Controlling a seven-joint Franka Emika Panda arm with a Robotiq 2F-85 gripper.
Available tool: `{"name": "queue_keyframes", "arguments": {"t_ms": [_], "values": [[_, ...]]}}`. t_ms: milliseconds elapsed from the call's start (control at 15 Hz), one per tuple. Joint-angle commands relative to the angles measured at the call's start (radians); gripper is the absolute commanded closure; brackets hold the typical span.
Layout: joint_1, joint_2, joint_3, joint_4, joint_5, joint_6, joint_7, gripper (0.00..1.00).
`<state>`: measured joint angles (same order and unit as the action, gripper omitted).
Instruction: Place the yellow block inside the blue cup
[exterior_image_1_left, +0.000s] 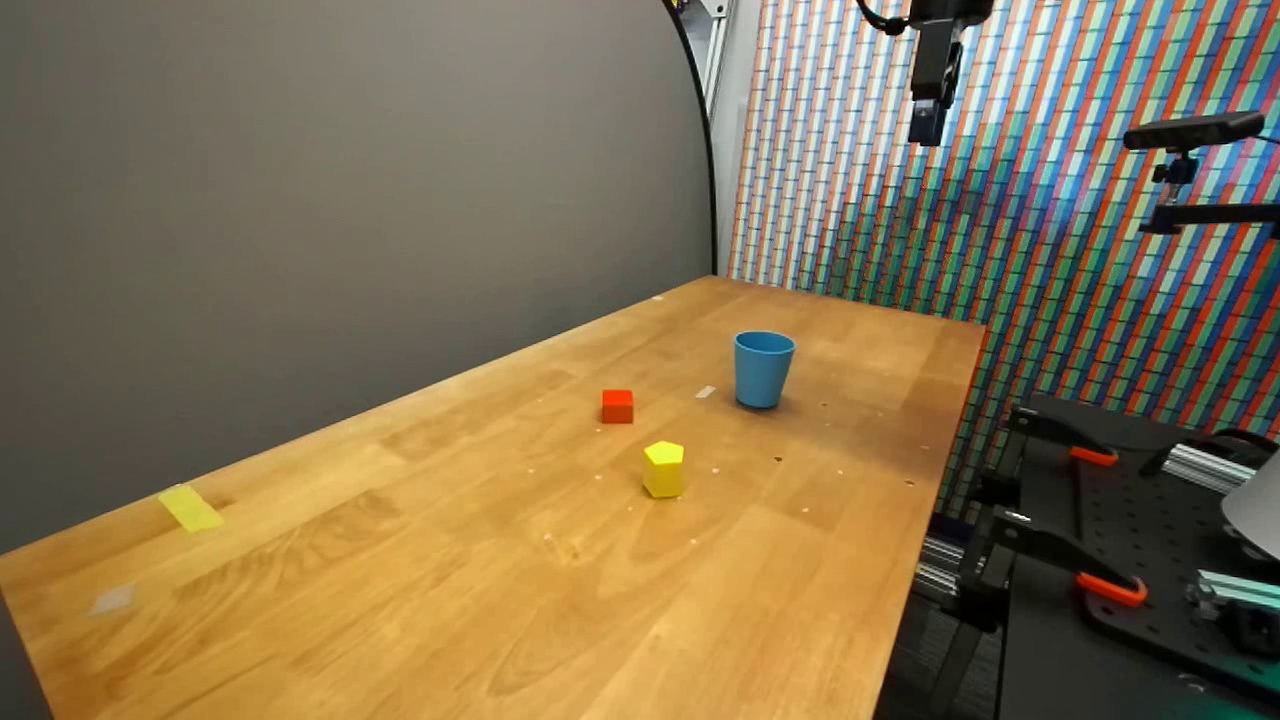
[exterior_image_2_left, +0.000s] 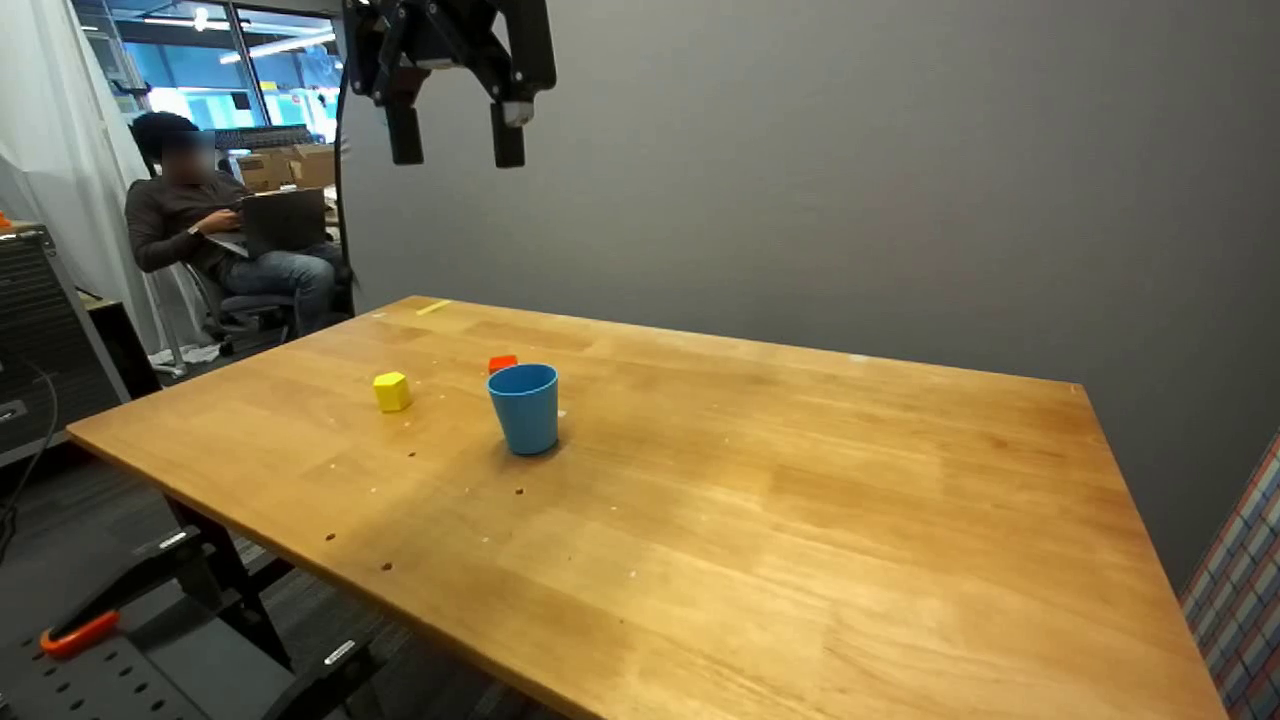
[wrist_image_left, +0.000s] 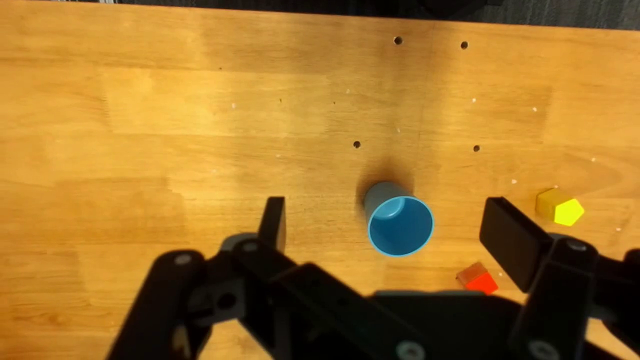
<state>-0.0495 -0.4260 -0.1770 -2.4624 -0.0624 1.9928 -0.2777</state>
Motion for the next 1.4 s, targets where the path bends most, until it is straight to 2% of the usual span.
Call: {"name": "queue_keyframes", "arguments": {"t_ms": [0, 133, 267, 467, 667, 1000, 1333], "values": [[-0.01, 0.001, 0.009, 0.001, 0.004, -0.002, -0.003, 0.0], [-0.002, 0.009, 0.021, -0.003, -0.008, 0.026, -0.004, 0.0], [0.021, 0.031, 0.061, -0.019, -0.003, 0.124, 0.034, 0.0], [0.081, 0.096, 0.14, -0.029, 0.023, 0.286, 0.076, 0.0], [0.127, 0.189, 0.221, -0.015, 0.004, 0.395, 0.141, 0.0], [0.167, 0.365, 0.308, 0.003, -0.01, 0.467, 0.251, 0.0], [0.218, 0.509, 0.357, -0.004, -0.011, 0.543, 0.285, 0.0]]}}
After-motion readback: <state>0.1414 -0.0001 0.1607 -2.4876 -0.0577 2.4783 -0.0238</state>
